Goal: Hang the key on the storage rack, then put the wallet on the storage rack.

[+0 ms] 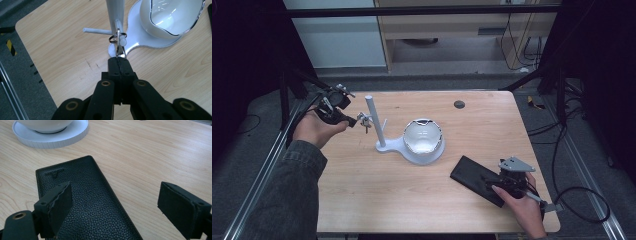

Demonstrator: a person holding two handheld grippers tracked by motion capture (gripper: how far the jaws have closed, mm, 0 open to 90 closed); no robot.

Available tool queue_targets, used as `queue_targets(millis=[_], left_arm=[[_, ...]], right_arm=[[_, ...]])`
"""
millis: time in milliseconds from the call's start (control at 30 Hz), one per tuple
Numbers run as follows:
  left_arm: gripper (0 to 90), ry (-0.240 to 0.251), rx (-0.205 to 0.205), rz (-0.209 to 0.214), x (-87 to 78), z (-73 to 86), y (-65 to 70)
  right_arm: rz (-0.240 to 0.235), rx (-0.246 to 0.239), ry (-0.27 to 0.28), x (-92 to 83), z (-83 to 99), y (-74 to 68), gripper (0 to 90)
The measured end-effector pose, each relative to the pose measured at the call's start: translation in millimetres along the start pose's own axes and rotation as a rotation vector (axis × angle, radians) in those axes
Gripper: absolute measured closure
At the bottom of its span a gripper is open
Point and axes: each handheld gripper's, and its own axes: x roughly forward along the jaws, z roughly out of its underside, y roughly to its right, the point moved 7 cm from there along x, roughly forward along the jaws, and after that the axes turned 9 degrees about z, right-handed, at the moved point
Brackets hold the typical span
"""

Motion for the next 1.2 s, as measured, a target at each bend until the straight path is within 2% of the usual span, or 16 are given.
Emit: queue_targets(millis=[67,100,133,233,267,433,500,633,667,733,900,967,1000,1033,1167,1200], left_arm=[[90.0,0.009,0.009,0.002,1.9,0.5,0.7],[89.8,0.026,0.014,-0.012,1.1,0.5,0.2],[84.9,0.046,0.023,-0.034,-0.7,0.7,-1.1],[62.2,0.110,0.044,-0.110,-7.0,5.3,-3.0],[59.4,0.131,0.044,-0.120,-8.8,9.9,-0.8],[36.8,0.206,0.057,-0.113,-6.1,29.7,15.4],[27.4,0.221,0.061,-0.107,-1.3,37.2,22.6],[14.7,0.268,0.085,-0.089,8.3,46.7,36.4],[13.1,0.268,0.085,-0.089,8.3,46.7,36.4],[11.1,0.277,0.106,-0.082,13.8,51.4,46.9],[10.0,0.318,0.118,-0.062,20.9,53.7,66.0],[10.1,0.336,0.132,-0.042,26.1,55.4,78.6],[10.8,0.346,0.156,-0.035,30.8,55.4,86.3],[11.6,0.346,0.163,-0.025,34.3,55.9,91.9],[13.4,0.331,0.201,0.056,60.5,54.4,126.2],[13.8,0.331,0.201,0.056,60.5,54.4,126.2]], right_arm=[[-0.001,0.001,0.000,0.1,0.0,0.1,12.6],[-0.002,0.001,-0.001,0.2,0.3,0.0,12.3],[-0.001,-0.002,-0.002,0.5,0.7,0.3,12.1],[0.002,0.003,-0.005,-0.2,1.1,1.2,12.0],[0.004,0.000,0.000,0.0,1.0,2.2,11.9],[0.012,0.009,-0.004,-0.3,1.7,4.2,11.3],[0.016,0.008,-0.005,-0.4,1.8,4.3,10.4],[0.022,0.009,-0.008,-0.1,2.3,4.3,9.5],[0.023,0.006,-0.006,0.1,2.4,4.7,9.4],[0.026,0.004,-0.006,0.5,2.9,5.2,9.2],[0.029,0.010,-0.007,-0.4,3.3,6.5,9.2],[0.035,0.012,-0.003,-0.6,3.3,8.4,9.2],[0.039,0.018,-0.004,-0.7,3.4,9.7,9.2],[0.042,0.020,-0.001,-1.0,3.1,11.6,9.2],[0.049,0.030,0.002,-2.7,3.6,14.9,9.6],[0.051,0.033,0.001,-3.2,3.8,15.3,9.7]])
